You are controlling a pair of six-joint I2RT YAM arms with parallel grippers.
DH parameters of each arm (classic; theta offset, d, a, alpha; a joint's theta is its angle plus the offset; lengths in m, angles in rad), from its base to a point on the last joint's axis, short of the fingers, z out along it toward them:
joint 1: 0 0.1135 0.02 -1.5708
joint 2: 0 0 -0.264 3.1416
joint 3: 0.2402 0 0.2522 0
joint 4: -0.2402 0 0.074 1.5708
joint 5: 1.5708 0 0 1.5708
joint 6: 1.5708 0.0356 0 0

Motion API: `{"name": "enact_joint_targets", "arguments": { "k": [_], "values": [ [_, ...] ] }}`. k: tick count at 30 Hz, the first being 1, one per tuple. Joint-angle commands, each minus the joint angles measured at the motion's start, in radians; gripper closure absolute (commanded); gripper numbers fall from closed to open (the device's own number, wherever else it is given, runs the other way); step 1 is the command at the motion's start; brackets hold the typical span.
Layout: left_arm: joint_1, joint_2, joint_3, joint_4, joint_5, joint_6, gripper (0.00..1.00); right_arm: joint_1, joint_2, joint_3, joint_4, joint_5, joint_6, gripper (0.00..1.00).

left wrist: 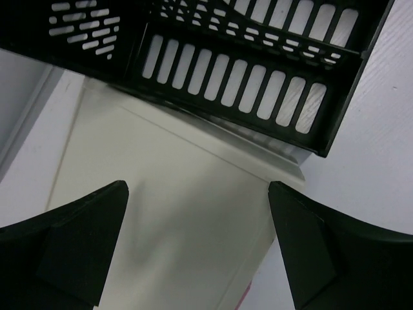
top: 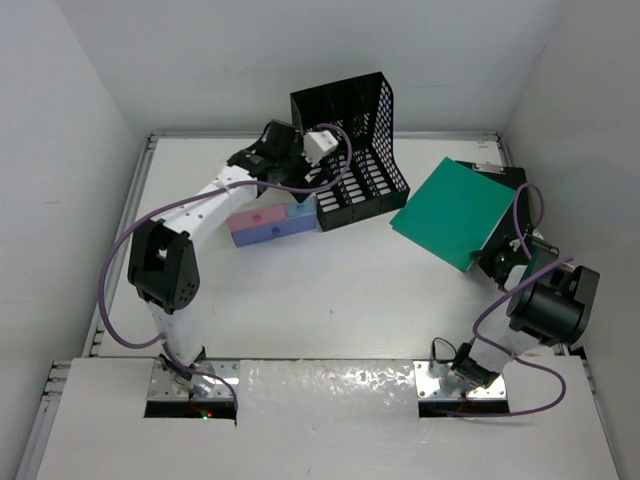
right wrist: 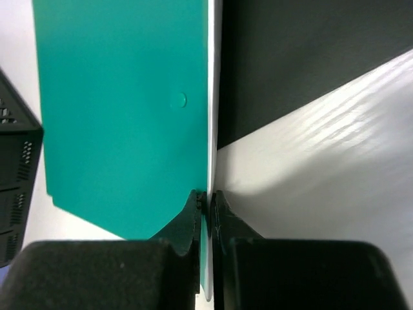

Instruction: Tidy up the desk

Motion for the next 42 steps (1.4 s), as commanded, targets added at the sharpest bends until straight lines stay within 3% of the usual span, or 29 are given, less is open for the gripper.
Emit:
{"name": "enact_joint_targets", "arguments": {
  "k": [1,6,12,15,16,19,23,26,32,38,42],
  "values": [
    [-0.073,-0.017,-0.01,-0.067,-0.019,0.029,0.1,0.007,0.04,-0.052,-0.05,-0.034,0.007,1.0],
    [-0.215,0.05,-0.021,-0.015,-0.048,0.077,0.1,0.007,-0.062,-0.099,-0.046,-0.088,0.026,1.0],
    [-0.417,0.175,0.033,0.093,-0.196,0.19,0.09,0.009,-0.294,-0.159,-0.104,-0.162,0.07,1.0],
    [-0.528,0.201,0.021,0.169,-0.292,0.304,0.06,0.009,-0.404,-0.164,-0.202,-0.142,0.053,1.0],
    [-0.547,0.224,0.024,0.184,-0.402,0.319,0.05,0.009,-0.431,-0.165,-0.22,-0.111,0.046,1.0],
    [-0.53,0.25,0.065,0.143,-0.467,0.283,0.05,0.009,-0.498,-0.176,-0.262,-0.088,0.029,1.0],
    [-0.415,0.201,-0.031,0.128,-0.476,0.227,0.06,0.009,-0.523,-0.174,-0.297,-0.085,0.006,1.0],
    [-0.393,0.109,-0.129,0.135,-0.435,0.204,0.07,0.009,-0.527,-0.171,-0.302,-0.085,-0.005,1.0],
    [-0.407,0.018,-0.095,0.029,-0.351,0.134,0.07,0.009,-0.526,-0.156,-0.294,-0.082,-0.007,1.0],
    [-0.467,-0.17,-0.053,0.002,-0.191,0.029,0.04,0.01,-0.527,-0.142,-0.334,-0.068,-0.062,1.0],
    [-0.519,-0.163,-0.054,-0.063,-0.148,0.008,0.0,0.009,-0.527,-0.15,-0.326,-0.067,-0.066,1.0]
  ]
}}
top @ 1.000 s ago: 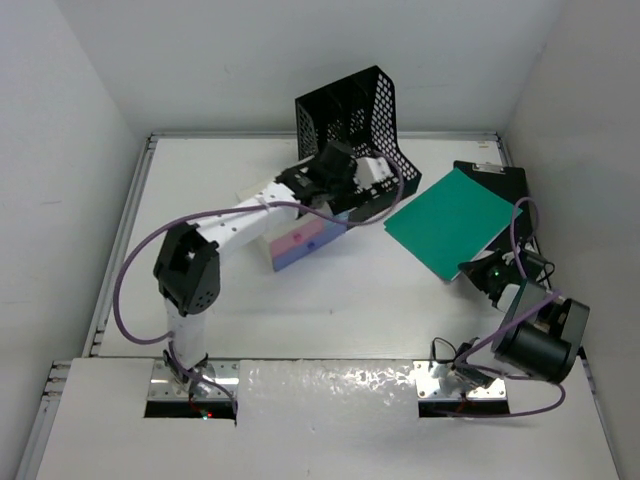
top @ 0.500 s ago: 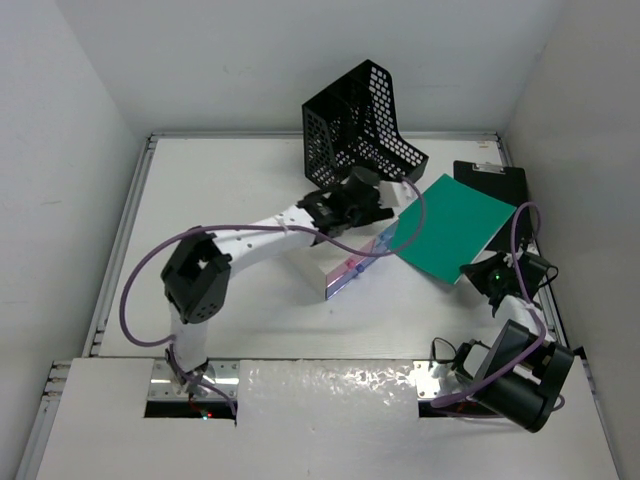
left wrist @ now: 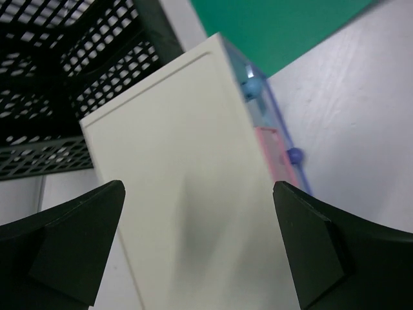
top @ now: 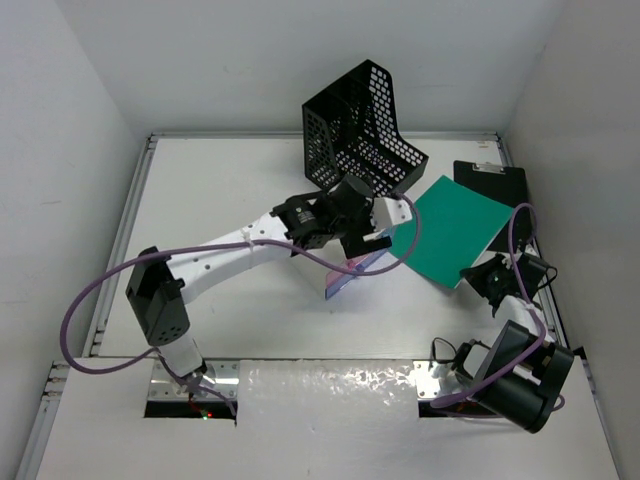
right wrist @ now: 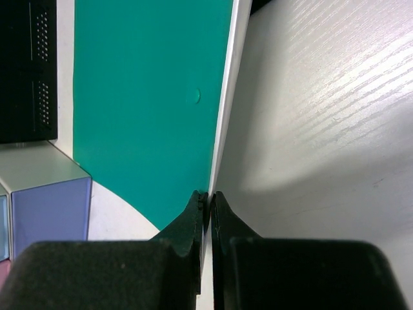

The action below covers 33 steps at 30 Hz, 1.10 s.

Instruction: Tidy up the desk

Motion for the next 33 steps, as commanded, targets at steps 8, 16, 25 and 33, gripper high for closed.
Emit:
{"name": "enact_joint_targets", "arguments": {
  "k": [8,16,25,33],
  "values": [
    [-0.05,0.147,-0.007,0.059,-0.122,-0.049,0.0,0.006,-0.018,0.008,0.023,0.007,-0.053,1.0],
    [0.013,0.098,-0.181,0.208,-0.277,0.017,0.11,0.006,-0.012,-0.002,0.047,-0.003,-0.051,1.0],
    [0.24,-0.031,-0.432,0.245,-0.104,0.143,0.24,0.006,0.021,-0.007,0.09,-0.013,-0.047,1.0],
    [0.297,-0.033,-0.475,0.392,-0.027,0.353,0.23,0.006,0.018,-0.019,0.108,-0.012,-0.04,1.0]
  ]
}}
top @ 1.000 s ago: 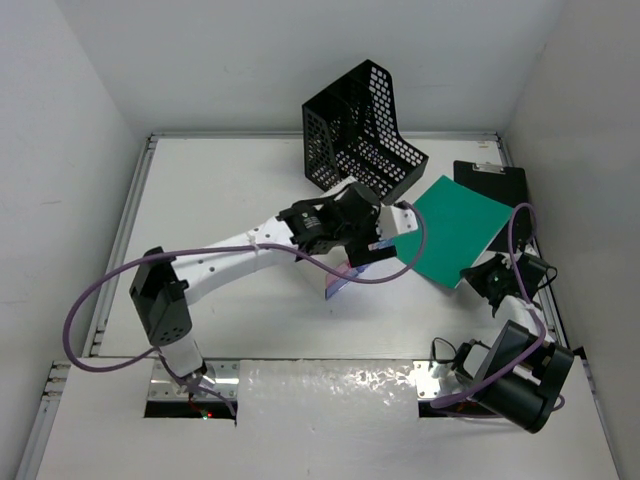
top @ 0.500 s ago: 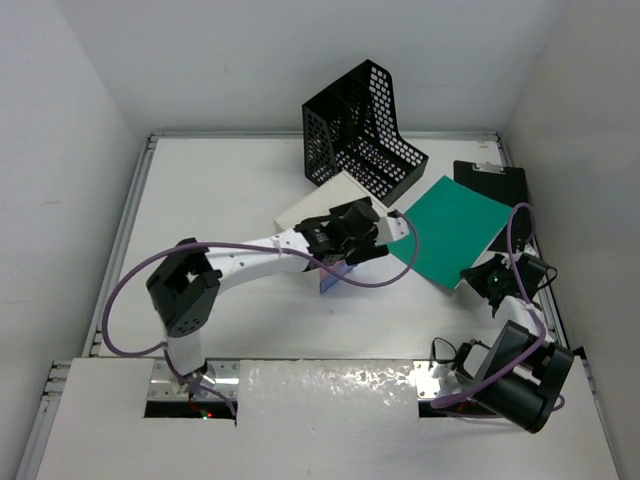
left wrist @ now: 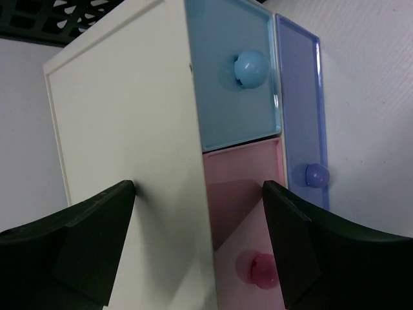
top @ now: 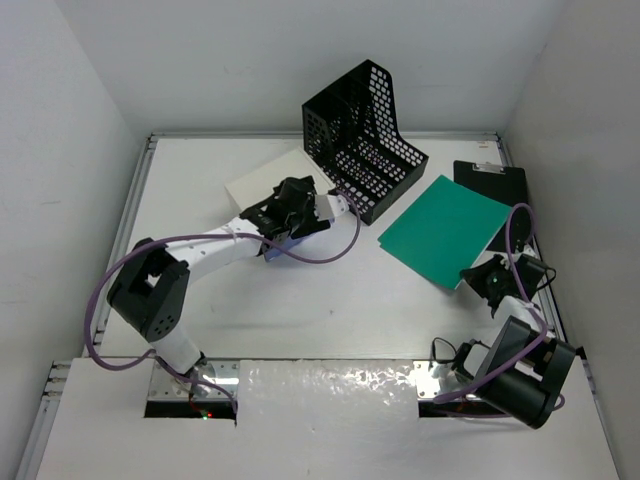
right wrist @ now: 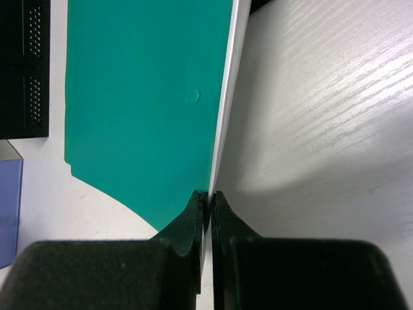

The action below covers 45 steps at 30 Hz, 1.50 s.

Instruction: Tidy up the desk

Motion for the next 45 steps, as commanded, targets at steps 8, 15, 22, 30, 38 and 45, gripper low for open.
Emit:
{"name": "enact_joint_targets", "arguments": {
  "k": [8,15,22,30,38,45],
  "values": [
    [0.047,-0.012,0.017,-0.12,0.173,0.093,0.06,0.006,-0.034,-0.035,0.119,-0.075,0.026,1.0],
    [-0.1,-0.039,0.297,-0.287,0.14,0.033,0.0,0.006,-0.138,0.033,0.122,-0.153,0.164,1.0],
    [-0.364,0.035,0.445,-0.342,0.051,0.076,0.0,0.006,-0.278,0.117,-0.008,-0.142,0.227,1.0],
    [-0.501,0.255,0.396,-0.013,0.039,0.133,0.0,0.006,-0.353,0.07,0.065,-0.153,0.429,1.0],
    [-0.508,0.447,0.577,0.061,0.108,0.113,0.0,0.006,-0.436,0.051,-0.007,-0.116,0.472,1.0],
    [-0.507,0.581,0.683,0.237,0.016,0.101,0.11,0.006,-0.442,0.044,-0.025,-0.145,0.502,1.0]
  ]
}}
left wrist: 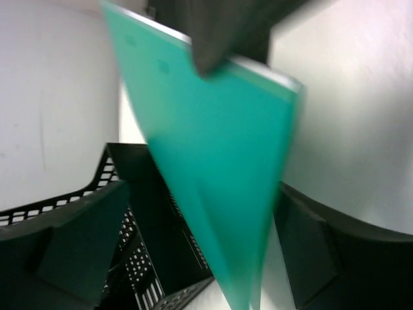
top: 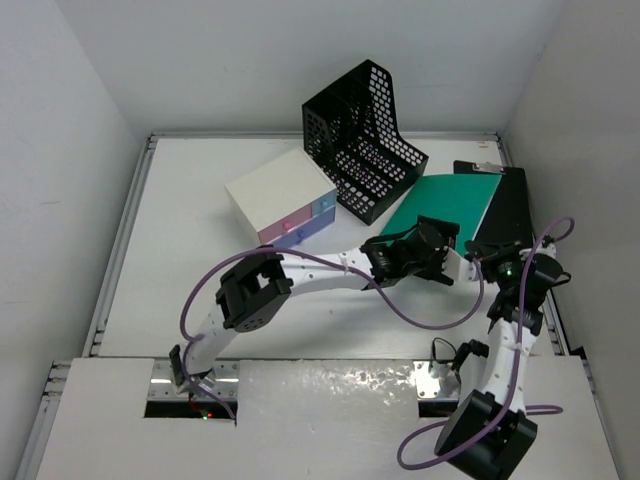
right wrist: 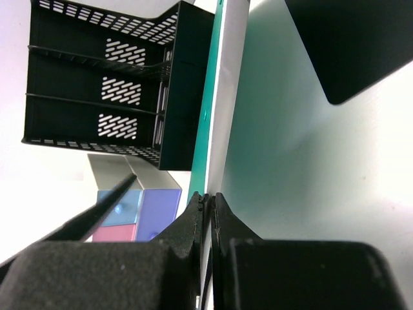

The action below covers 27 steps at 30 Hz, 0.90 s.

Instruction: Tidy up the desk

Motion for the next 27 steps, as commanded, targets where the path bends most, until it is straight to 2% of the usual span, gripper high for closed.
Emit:
{"name": "enact_joint_targets", "arguments": {
  "k": [1,2,5,7,11,12,13,16,18,21,24,27],
  "values": [
    [0.002,0.04,0.034,0.142,-0.025,0.001,0.18,0.007,-0.023,0.006,0.035,-0.043,0.039,1.0],
    [0.001,0.045,0.03,0.139,-0.015,0.007,0.36,0.006,-0.023,0.007,0.032,-0.049,0.042,1.0],
    [0.001,0.057,0.023,0.12,0.017,0.025,0.57,0.006,-0.015,0.013,0.036,-0.076,0.051,1.0],
    [0.001,0.067,0.023,0.1,0.021,0.025,0.98,0.006,-0.015,0.015,0.036,-0.081,0.051,1.0],
    [0.001,0.035,-0.025,0.109,0.044,0.01,1.0,0.006,0.049,0.027,0.033,-0.089,0.039,0.99],
    [0.001,0.028,-0.032,0.117,0.045,0.005,1.0,0.006,0.072,0.035,0.026,-0.083,0.027,0.89],
    [0.001,0.021,-0.043,0.123,0.045,0.005,1.0,0.004,0.1,0.04,0.021,-0.072,0.011,0.58],
    [0.001,-0.008,-0.1,0.16,0.049,0.019,1.0,0.004,0.23,0.043,0.05,-0.037,-0.03,0.39],
    [0.001,-0.021,-0.124,0.168,0.058,0.022,1.0,0.006,0.325,0.058,0.099,-0.026,-0.042,0.35],
    [0.001,-0.024,-0.134,0.185,0.048,0.022,1.0,0.006,0.396,0.092,0.075,-0.001,-0.065,0.29],
    [0.001,-0.027,-0.132,0.188,0.052,0.022,1.0,0.006,0.401,0.089,0.075,0.057,-0.067,0.22],
    [0.001,-0.038,-0.144,0.183,0.071,0.025,1.0,0.006,0.492,0.112,0.124,0.053,-0.059,0.21]
  ]
}}
